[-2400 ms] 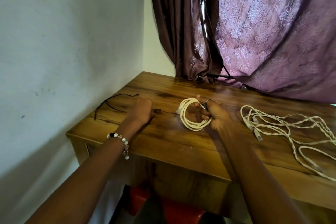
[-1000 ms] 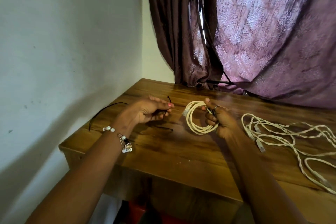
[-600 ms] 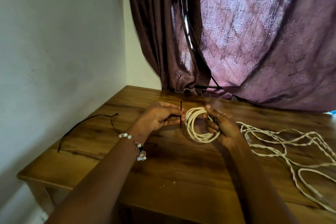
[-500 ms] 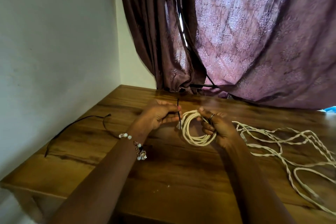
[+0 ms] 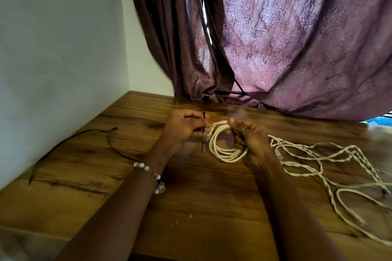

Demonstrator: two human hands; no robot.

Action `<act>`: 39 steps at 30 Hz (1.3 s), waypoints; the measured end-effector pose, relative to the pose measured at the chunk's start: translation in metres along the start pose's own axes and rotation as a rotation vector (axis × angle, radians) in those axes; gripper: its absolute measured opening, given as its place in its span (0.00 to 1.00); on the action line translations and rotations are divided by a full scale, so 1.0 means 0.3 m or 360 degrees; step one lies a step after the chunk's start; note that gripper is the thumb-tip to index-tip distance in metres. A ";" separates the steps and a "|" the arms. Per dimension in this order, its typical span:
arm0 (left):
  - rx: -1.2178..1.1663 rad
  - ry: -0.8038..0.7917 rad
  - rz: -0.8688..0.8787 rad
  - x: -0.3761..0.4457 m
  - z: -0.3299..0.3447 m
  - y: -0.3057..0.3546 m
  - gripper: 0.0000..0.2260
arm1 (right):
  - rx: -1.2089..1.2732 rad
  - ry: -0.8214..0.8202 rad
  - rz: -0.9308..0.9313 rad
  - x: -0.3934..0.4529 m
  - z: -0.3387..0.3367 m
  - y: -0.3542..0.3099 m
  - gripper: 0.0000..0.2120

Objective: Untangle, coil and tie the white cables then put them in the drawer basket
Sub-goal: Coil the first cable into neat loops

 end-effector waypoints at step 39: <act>-0.0365 -0.0291 -0.0614 0.012 0.016 -0.130 0.08 | -0.0052 -0.0699 -0.0112 -0.048 0.105 -0.013 0.19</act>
Point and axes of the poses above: each hand's wrist, its own x-axis towards the middle knuckle, its own z-axis out of the palm, y = z × x, the point moved 5 cm from there along x, towards the middle knuckle, and after that the axes turned 3 degrees about -z, right-handed, at the moved point
